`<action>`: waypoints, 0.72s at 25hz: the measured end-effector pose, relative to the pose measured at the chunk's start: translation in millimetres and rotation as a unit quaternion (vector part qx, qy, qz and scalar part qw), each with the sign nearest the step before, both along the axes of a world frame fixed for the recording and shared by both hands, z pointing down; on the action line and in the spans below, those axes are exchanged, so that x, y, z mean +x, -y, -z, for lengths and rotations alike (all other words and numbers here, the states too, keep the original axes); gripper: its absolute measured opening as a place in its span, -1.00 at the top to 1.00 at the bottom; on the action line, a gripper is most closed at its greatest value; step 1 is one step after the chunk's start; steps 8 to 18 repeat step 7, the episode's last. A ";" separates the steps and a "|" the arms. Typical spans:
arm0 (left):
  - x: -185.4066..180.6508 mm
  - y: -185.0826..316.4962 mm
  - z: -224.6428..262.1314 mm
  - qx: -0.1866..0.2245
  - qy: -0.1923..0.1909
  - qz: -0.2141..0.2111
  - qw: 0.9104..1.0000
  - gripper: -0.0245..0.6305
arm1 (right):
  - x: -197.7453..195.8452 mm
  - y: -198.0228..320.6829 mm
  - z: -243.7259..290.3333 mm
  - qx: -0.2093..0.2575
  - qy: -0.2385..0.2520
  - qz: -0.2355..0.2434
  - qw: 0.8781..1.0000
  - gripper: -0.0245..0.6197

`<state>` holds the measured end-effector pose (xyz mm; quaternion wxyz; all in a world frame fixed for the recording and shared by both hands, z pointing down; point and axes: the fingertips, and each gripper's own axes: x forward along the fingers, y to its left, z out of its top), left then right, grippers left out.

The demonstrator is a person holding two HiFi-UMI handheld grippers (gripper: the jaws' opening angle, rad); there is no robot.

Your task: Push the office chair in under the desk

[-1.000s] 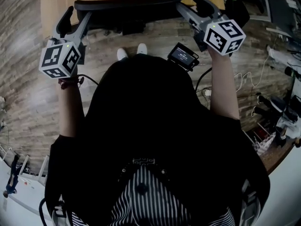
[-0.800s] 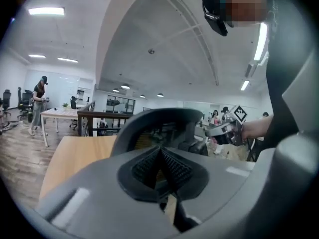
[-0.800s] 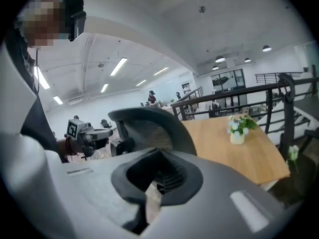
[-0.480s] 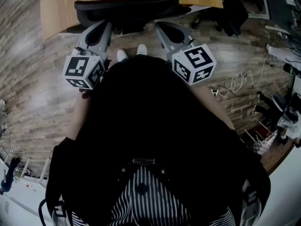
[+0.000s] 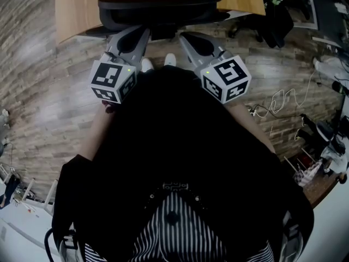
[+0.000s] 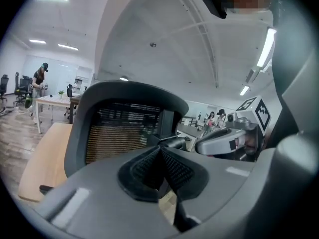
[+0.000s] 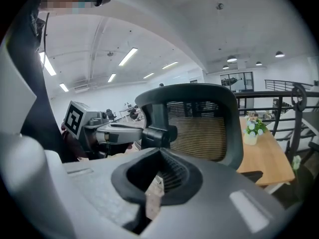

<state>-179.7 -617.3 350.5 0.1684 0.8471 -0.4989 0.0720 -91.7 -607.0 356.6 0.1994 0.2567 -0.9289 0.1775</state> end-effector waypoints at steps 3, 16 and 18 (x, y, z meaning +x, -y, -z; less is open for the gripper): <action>3.6 5.2 -0.6 0.000 0.004 -0.003 1.000 0.91 | 3.4 7.0 0.1 0.001 0.002 0.001 1.000 0.93; 2.7 8.8 -4.7 0.000 0.005 -0.005 1.000 0.91 | 3.8 14.3 -4.6 -0.006 0.005 -0.006 1.000 0.93; 2.7 8.8 -4.7 0.000 0.005 -0.005 1.000 0.91 | 3.8 14.3 -4.6 -0.006 0.005 -0.006 1.000 0.93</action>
